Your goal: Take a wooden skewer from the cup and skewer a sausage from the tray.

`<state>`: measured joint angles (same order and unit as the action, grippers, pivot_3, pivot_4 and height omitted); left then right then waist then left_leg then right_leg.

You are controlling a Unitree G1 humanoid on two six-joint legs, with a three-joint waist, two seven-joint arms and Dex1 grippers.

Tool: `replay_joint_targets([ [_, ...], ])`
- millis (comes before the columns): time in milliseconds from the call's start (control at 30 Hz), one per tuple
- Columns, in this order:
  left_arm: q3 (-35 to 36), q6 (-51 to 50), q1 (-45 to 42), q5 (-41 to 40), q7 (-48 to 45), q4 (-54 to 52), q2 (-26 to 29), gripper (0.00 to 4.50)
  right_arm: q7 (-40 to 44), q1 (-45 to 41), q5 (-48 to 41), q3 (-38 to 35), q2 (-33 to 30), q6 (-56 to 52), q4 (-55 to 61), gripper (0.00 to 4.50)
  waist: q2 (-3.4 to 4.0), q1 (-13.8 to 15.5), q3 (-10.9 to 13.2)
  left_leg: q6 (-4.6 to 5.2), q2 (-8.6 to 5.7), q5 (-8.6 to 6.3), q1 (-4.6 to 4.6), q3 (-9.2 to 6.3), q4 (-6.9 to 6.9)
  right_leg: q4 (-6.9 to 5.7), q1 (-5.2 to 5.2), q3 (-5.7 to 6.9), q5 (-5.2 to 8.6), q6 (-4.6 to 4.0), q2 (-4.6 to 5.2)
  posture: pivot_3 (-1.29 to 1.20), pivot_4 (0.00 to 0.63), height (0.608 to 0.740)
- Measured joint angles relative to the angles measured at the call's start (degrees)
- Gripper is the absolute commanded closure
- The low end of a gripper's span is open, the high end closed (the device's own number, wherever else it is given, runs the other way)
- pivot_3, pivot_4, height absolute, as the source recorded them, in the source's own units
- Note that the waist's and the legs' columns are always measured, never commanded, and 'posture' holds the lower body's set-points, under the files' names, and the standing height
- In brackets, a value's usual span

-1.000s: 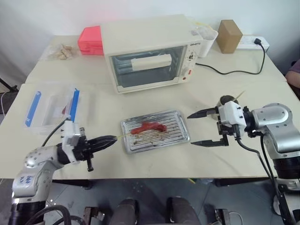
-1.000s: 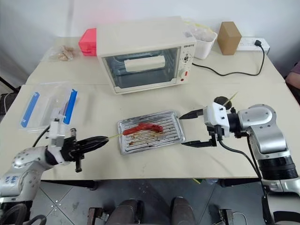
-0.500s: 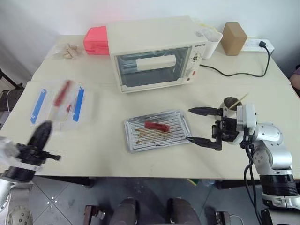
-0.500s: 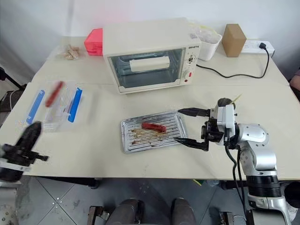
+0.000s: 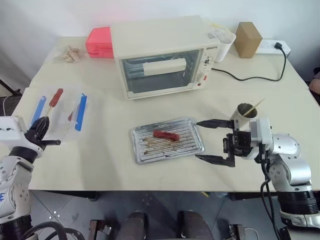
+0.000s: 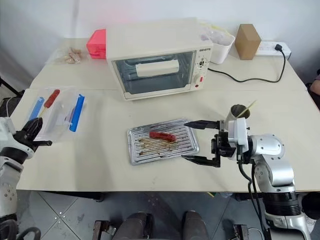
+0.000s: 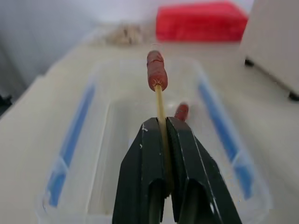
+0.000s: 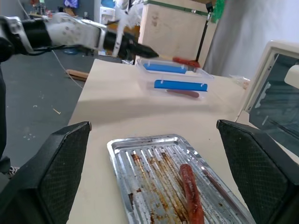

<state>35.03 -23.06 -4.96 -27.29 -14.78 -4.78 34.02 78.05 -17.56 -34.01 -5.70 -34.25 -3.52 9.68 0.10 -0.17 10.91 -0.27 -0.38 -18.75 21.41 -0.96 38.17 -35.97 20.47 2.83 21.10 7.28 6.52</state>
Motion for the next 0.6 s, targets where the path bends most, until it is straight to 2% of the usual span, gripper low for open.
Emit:
replay_joint_targets([
  [200, 0.01, -0.09, -1.39, -0.03, -3.94, 4.37, 2.41, 4.5, -1.34, 1.04, -0.06, -0.42, -0.19, -0.01, 2.03, 0.01, 0.0, 0.09, 0.0, 0.0, -0.02, 0.0, -0.03, 0.03, 0.14, -0.03, -0.05, 0.01, 0.0, 0.0, 0.04, 0.0, 0.15, 0.74],
  [333, -0.02, 0.14, -2.83, 0.18, -4.37, 7.61, 2.41, 3.55, -1.94, 1.7, -0.13, -0.5, -0.19, -0.01, 2.7, 0.0, -0.02, 0.1, -0.01, -0.02, 0.0, 0.02, -0.05, 0.02, 0.15, -0.05, -0.05, 0.01, 0.0, 0.0, 0.06, 0.0, 0.15, 0.74],
  [600, 0.83, 4.66, -1.93, 0.21, -5.68, 6.92, 1.66, 1.3, -4.24, 2.35, -0.61, -1.5, -0.18, -0.03, 3.33, 0.0, -0.03, -0.06, -0.01, -0.02, 0.0, 0.02, -0.05, 0.05, 0.08, -0.05, -0.05, -0.01, 0.0, 0.0, 0.11, 0.0, 0.15, 0.74],
])
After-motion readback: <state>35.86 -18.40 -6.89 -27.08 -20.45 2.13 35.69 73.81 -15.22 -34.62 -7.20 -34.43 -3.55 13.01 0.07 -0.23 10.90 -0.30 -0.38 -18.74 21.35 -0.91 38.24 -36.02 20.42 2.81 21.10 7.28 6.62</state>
